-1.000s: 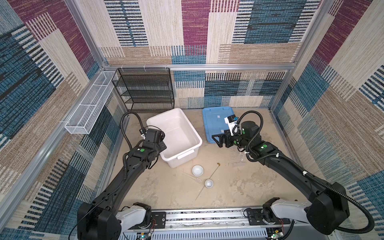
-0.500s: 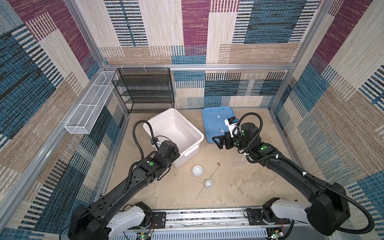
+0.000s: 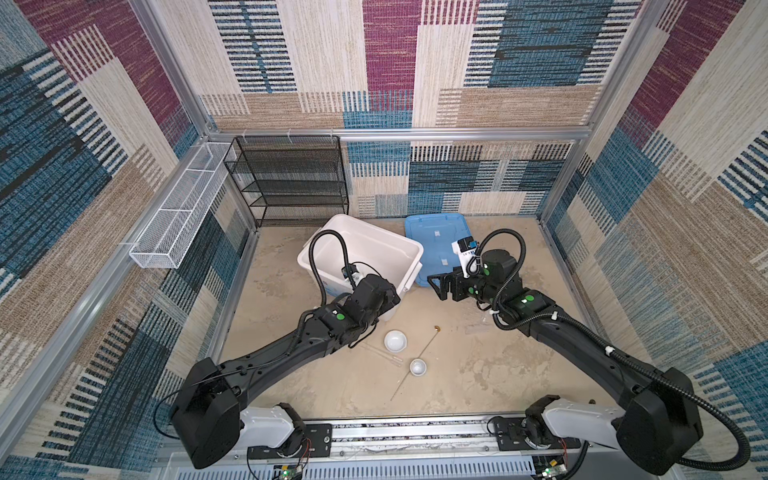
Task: Organize the chemistry lab equipment
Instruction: 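Drag the white bin toward the robot with the left gripper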
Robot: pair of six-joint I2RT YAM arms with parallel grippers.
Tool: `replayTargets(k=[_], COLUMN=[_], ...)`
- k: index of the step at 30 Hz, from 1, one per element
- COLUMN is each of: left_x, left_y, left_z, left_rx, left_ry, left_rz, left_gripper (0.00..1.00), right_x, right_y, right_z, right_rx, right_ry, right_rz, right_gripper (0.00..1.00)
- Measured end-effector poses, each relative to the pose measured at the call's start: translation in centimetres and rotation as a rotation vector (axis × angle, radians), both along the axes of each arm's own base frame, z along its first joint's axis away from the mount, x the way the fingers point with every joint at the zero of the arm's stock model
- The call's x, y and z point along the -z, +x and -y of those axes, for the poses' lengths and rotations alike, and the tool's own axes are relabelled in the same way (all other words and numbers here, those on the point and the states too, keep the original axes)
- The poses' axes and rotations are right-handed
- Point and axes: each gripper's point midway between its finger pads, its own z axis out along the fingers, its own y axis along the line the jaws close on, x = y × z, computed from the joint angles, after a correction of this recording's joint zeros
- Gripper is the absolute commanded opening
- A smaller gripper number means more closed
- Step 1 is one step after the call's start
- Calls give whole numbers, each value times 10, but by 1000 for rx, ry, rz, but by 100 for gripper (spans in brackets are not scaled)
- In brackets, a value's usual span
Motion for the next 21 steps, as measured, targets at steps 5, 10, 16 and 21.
replayTargets(k=[5,10,16,21], left_x=[-9,-15,-20,-21], left_y=[10,21,39,49], left_z=[27,53,77,99], left_rx=[31,64,97,136], left_ry=[-29,-47,-56,-84], left_rz=[33,64,88,92], left_gripper=[94,96,98,100], right_x=[1,1,1,3], right_y=[0,-3,-7,-8], right_z=[11,22,34,38], right_rx=[68,123,174,192], right_ry=[4,11,9,4], right_rz=[7,18,37,41], right_gripper=[100,100,100,100])
